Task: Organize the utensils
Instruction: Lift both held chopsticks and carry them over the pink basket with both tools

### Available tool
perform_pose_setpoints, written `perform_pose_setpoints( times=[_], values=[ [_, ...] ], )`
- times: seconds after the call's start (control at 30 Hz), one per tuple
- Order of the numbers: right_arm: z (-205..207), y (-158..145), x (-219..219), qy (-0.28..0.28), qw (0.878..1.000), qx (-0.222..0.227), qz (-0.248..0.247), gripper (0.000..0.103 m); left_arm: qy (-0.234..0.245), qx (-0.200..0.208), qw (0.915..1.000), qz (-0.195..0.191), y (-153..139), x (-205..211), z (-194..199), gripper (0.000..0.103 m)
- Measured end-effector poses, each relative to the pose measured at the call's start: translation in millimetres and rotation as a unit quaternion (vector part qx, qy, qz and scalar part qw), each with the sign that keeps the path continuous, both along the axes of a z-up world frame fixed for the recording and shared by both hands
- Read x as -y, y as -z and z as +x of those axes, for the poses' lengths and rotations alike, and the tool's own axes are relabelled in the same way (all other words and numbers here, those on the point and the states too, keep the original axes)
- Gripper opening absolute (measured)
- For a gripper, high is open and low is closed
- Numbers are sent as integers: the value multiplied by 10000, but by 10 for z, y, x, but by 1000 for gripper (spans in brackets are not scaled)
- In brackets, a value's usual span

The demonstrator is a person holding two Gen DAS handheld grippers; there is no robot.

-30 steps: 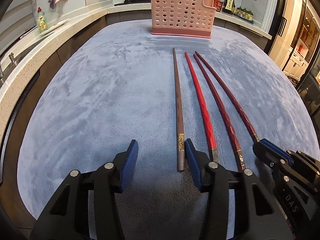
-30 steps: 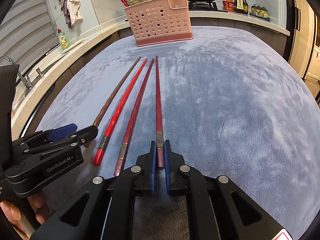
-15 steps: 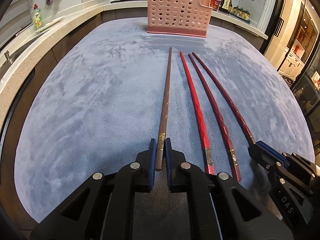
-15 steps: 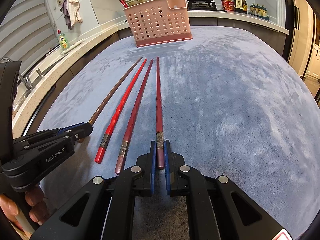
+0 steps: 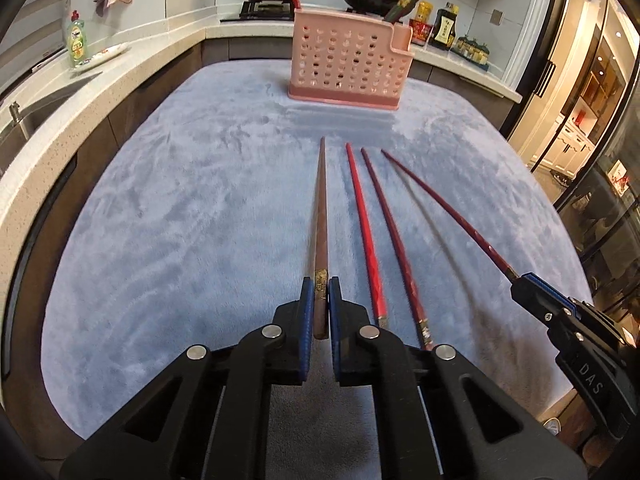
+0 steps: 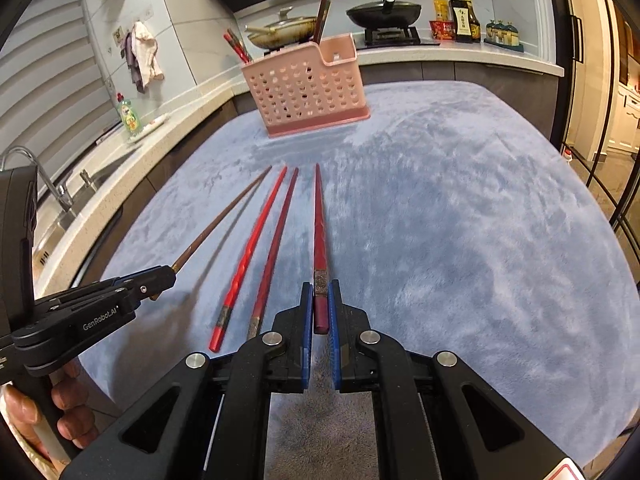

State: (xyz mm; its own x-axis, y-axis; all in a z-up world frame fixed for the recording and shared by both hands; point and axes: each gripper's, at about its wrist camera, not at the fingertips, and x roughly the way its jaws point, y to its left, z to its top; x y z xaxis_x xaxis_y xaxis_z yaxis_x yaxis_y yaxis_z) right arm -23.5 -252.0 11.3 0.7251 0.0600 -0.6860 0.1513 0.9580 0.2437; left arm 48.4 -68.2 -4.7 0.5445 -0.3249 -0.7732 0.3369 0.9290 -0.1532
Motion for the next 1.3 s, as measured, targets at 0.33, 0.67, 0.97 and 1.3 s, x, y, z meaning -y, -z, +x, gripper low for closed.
perform_pose_setpoints(
  times=[0.33, 0.67, 0.97, 1.3],
  values=[
    [62, -675, 226, 154, 9973, 717, -39, 7, -15, 387, 9990, -237, -579, -48, 116, 7],
    [360, -1176, 434, 237, 9923, 1214, 117, 7, 16, 796, 9959, -422, -1167, 23, 487, 7],
    [783, -1510, 643, 302, 9872, 1504, 441, 7, 0, 981, 9933, -602, -1573, 124, 938, 7],
    [1449, -2088, 822, 376, 9728, 2190, 655, 7, -198, 1611, 9824, -922, -2246, 212, 1455, 7]
  ],
)
